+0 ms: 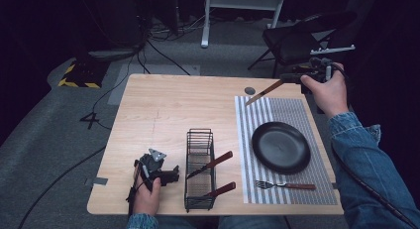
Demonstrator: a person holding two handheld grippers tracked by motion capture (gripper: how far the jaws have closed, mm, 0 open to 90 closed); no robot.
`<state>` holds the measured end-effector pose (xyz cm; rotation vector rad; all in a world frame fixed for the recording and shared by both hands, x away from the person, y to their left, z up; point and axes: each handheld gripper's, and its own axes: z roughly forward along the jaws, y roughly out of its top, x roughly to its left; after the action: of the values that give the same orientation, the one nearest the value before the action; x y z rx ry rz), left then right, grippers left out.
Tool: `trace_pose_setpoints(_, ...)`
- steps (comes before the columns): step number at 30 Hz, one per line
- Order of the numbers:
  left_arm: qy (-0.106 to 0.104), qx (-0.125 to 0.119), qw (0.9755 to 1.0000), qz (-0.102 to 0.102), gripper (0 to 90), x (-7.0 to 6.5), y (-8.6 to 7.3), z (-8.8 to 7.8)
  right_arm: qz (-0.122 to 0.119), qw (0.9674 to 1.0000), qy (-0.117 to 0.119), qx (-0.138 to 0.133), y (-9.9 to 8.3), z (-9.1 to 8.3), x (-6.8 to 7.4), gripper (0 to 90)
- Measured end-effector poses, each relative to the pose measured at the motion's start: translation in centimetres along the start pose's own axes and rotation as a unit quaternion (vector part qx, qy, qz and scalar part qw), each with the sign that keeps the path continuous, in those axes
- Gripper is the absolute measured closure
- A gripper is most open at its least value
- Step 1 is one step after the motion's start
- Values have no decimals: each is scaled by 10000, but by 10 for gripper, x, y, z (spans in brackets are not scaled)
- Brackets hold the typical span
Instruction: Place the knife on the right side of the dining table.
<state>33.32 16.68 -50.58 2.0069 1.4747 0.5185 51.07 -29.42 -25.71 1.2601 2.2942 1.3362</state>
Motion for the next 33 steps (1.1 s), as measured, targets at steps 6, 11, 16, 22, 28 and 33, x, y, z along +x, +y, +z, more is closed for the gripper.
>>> trace_pose_setpoints(6,-4,12,10000,16,0,0,0,0,116,9998,-95,127,-9,14,-17,811)
trace_pose_setpoints(11,-4,15,10000,21,0,0,0,0,220,9992,-187,280,-20,26,-31,811)
trace_pose_setpoints(16,-2,16,10000,18,0,0,0,0,347,9985,-236,365,-30,35,-42,811)
trace_pose_setpoints(22,-3,15,10000,20,0,0,0,0,557,9972,-246,433,-42,44,-56,811)
trace_pose_setpoints(28,-2,15,10000,21,0,0,0,0,745,9956,-337,454,-48,49,-61,810)
trace_pose_setpoints(33,-3,16,10000,20,0,0,0,0,914,9911,-756,603,-52,47,-66,772)
